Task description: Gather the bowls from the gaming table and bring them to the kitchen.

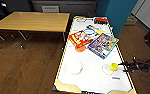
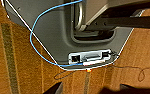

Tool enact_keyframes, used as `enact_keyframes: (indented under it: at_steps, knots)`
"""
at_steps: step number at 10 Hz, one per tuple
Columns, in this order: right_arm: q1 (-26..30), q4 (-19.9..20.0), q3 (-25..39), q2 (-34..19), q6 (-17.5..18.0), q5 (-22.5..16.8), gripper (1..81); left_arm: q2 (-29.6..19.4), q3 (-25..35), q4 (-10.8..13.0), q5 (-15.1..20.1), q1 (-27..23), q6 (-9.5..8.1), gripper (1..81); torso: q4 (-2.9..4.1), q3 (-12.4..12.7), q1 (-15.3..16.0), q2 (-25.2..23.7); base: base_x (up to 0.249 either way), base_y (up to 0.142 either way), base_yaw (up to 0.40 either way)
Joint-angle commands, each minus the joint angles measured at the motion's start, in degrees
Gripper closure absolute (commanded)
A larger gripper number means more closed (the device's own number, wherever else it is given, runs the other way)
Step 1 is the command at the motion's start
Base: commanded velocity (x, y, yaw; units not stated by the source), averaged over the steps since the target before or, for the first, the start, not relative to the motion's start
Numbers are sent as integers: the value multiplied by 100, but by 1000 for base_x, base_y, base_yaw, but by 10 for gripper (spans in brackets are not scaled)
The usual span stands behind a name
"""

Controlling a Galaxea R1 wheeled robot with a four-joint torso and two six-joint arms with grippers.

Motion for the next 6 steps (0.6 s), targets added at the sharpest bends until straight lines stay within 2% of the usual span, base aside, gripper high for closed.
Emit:
enact_keyframes:
  at_steps: [1,6]
  knots:
    - [624,158,80,-214,34,-236,10,3,13,-34,495,51,22,10,0,0,0,0,0,0,0]
    - [483,158,-157,137,43,-157,10,-23,-13,-52,495,60,13,10,0,-2,0,2,0,0,0]
